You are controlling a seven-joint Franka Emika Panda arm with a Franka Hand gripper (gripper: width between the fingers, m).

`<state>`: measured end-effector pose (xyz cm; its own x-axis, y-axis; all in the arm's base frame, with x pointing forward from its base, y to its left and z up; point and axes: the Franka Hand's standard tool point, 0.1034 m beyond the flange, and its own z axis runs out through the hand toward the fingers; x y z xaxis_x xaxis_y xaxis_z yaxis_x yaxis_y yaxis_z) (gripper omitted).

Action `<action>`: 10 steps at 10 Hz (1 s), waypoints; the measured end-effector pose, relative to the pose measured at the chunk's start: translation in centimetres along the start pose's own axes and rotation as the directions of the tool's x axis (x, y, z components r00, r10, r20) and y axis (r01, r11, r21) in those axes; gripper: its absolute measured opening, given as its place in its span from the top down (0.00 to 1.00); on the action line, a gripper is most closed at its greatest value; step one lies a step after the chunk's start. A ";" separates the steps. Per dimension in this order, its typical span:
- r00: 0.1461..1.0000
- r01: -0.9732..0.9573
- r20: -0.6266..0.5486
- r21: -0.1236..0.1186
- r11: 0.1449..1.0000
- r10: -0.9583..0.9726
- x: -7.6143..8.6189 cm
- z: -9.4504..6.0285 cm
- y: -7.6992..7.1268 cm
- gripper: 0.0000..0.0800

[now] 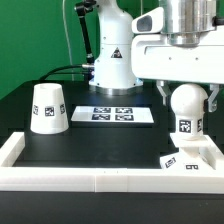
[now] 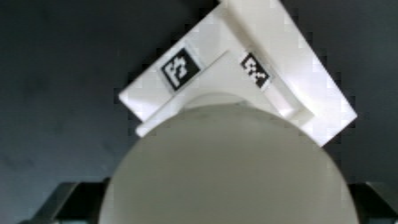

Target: Assemble lamp

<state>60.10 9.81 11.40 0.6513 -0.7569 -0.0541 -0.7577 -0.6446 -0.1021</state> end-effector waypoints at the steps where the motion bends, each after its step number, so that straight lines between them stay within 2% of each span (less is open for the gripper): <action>1: 0.994 -0.104 0.021 -0.002 0.995 0.104 -0.2 0.0 -0.1 0.28; 3: 0.955 -0.292 0.057 -0.008 0.956 0.292 -0.3 0.2 -0.4 0.28; 6: 0.903 -0.424 0.066 -0.015 0.905 0.424 -0.3 0.3 -0.5 0.28; 8: 0.925 -0.375 0.067 -0.012 0.927 0.375 -0.3 0.3 -0.5 0.15; 10: 0.970 -0.236 0.065 -0.006 0.972 0.236 -0.5 0.3 -0.5 0.13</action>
Offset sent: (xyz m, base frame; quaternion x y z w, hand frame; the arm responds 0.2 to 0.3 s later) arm 0.0087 -0.0020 -0.0006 -0.0208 -0.0334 0.1652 0.9855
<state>60.17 10.49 11.16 0.4554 -0.8791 -0.1409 -0.8903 -0.4482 -0.0808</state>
